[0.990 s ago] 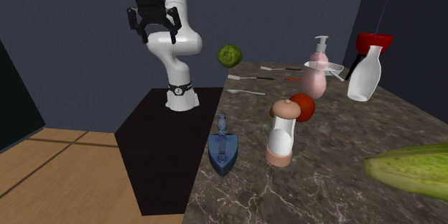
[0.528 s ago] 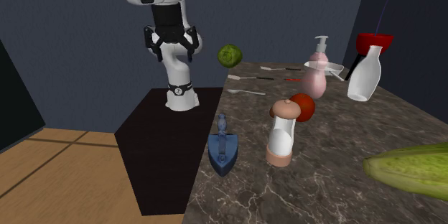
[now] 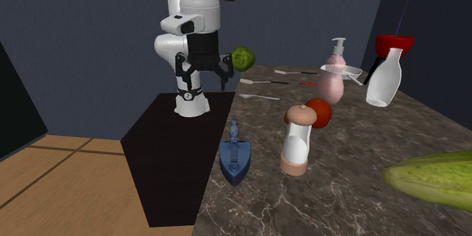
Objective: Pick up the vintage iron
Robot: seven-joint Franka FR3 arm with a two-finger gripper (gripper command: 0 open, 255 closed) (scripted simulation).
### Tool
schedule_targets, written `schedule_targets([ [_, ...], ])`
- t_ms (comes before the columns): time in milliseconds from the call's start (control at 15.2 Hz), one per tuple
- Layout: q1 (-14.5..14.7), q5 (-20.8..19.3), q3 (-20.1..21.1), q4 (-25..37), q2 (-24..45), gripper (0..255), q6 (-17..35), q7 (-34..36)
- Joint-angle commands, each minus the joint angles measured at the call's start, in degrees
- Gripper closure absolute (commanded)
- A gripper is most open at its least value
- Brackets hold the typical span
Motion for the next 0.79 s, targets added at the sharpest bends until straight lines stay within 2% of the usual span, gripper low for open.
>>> schedule_targets([
  [0, 0.56, -0.25, 1.4, 1.34, 3.79, 0, 2.98, 1.4],
  [396, 2.1, -3.19, 4.9, 7.43, 16.02, 0, 10.11, 6.19],
  [726, 2.34, -4.09, 5.15, 6.73, 18.93, 0, 13.71, 7.02],
])
